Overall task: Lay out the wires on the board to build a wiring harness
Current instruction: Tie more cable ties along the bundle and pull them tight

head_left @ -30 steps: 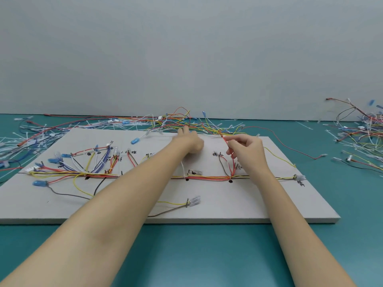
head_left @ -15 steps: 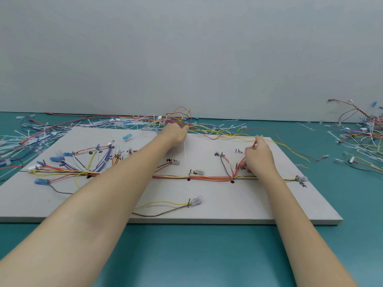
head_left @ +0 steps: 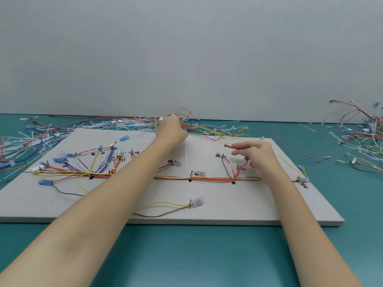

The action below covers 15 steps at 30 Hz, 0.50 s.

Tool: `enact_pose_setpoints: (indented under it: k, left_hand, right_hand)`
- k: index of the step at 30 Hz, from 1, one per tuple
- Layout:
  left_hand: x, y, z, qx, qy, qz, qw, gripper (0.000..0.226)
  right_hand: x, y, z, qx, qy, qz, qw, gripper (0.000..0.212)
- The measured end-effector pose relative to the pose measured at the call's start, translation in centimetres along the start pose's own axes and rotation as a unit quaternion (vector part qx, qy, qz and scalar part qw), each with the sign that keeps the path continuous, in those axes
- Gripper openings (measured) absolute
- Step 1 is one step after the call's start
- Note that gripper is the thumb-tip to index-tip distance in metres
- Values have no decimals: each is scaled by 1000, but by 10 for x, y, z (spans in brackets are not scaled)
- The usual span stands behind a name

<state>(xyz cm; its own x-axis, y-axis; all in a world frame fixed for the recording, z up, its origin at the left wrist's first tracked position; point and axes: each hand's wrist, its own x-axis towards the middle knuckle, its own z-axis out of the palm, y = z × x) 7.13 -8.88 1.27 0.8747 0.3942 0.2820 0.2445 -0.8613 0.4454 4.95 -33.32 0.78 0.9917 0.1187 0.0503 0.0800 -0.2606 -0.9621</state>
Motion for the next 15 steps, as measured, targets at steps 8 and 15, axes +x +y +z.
enact_pose_setpoints:
  k: [8,15]
  left_hand:
    - [-1,0,-12,-36,-75,-34,996,3]
    - [-15,17,-6,-99,-149,45,983,14]
  right_hand:
    - [-7,-12,-20,175,-183,-26,967,22]
    - [-5,-10,-17,203,-172,-21,964,25]
